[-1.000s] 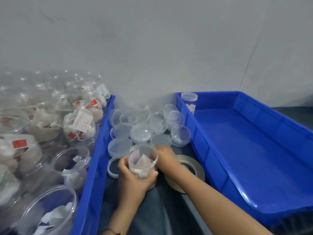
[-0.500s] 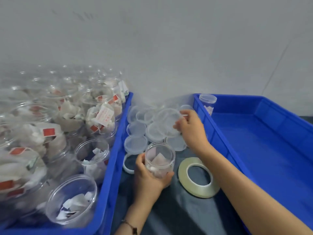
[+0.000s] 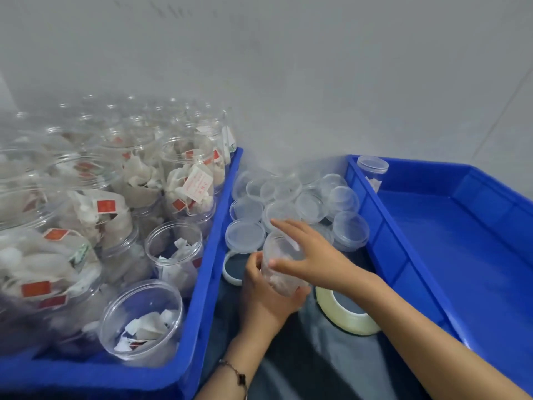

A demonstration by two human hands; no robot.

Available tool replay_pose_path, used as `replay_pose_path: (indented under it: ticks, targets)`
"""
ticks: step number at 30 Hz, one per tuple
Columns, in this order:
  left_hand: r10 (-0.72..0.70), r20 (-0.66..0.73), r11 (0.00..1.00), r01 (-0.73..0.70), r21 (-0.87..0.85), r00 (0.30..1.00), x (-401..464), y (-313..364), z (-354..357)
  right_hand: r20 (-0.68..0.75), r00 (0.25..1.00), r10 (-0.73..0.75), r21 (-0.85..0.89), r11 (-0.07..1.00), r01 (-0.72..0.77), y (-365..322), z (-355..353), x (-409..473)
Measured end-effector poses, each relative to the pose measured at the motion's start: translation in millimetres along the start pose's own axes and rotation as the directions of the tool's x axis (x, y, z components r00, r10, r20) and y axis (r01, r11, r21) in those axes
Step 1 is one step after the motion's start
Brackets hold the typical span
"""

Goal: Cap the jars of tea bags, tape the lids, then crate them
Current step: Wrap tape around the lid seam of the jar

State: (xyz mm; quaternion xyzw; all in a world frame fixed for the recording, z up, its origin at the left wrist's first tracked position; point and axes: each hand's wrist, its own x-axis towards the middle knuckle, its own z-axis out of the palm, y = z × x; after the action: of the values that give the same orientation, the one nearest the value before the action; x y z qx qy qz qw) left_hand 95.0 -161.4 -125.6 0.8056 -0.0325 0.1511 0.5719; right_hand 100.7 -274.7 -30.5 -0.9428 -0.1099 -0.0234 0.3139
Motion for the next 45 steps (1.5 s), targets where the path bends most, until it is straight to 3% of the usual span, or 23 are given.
replay_pose_path:
  ticks: [5,12,16,19,23,26,30,31,33,36,40,42,43,45]
  targets:
    - [0.011,-0.032,0.996,-0.008,0.085,0.999,1,-14,10,0.085,0.989,-0.123,-0.387,0.911,0.147,-4,-3,0]
    - [-0.002,0.023,0.979,-0.002,0.205,1.000,5,-12,13,-0.043,0.980,-0.196,-0.356,0.919,0.168,-2,10,-2]
    - [0.165,0.009,0.913,-0.156,0.376,0.986,8,-10,9,-0.055,0.978,-0.202,-0.336,0.926,0.172,0,11,-2]
    - [0.098,0.054,0.944,-0.109,0.310,0.994,6,-8,4,-0.022,0.979,-0.202,-0.304,0.934,0.186,2,10,-1]
    - [0.127,0.075,0.945,-0.144,0.294,0.989,6,-8,5,0.039,0.980,-0.195,-0.307,0.931,0.197,0,8,0]
    - [0.148,0.113,0.963,-0.169,0.210,0.982,8,-1,6,-0.016,0.994,-0.106,-0.394,0.915,0.092,-8,14,-5]
    - [0.102,0.196,0.973,-0.139,0.185,0.975,5,-3,3,-0.174,0.961,0.213,-0.607,0.746,-0.275,-39,36,-4]
    - [0.085,0.194,0.969,-0.127,0.212,0.977,5,-5,3,-0.177,0.943,0.283,-0.652,0.683,-0.328,-47,37,-1]
    - [0.022,0.190,0.974,-0.064,0.216,0.981,5,-8,1,-0.071,0.924,0.375,-0.750,0.591,-0.297,-62,28,7]
    - [-0.081,0.234,0.992,0.056,0.113,0.969,4,-6,1,0.140,0.920,0.367,-0.732,0.664,-0.154,-71,1,11]
    - [0.028,0.207,0.999,-0.017,-0.051,0.978,6,-3,2,0.226,0.934,0.276,-0.696,0.717,-0.043,-55,-13,14]
    - [0.115,0.164,0.993,-0.119,0.015,0.980,8,0,3,0.330,0.934,0.135,-0.593,0.799,0.094,-40,-9,14]
    - [0.125,0.153,0.989,-0.136,0.062,0.980,8,-2,4,0.332,0.941,0.068,-0.525,0.842,0.124,-31,-5,13]
    - [0.062,0.142,0.985,-0.084,0.149,0.988,7,-5,5,0.179,0.983,-0.039,-0.461,0.879,0.119,-21,7,9]
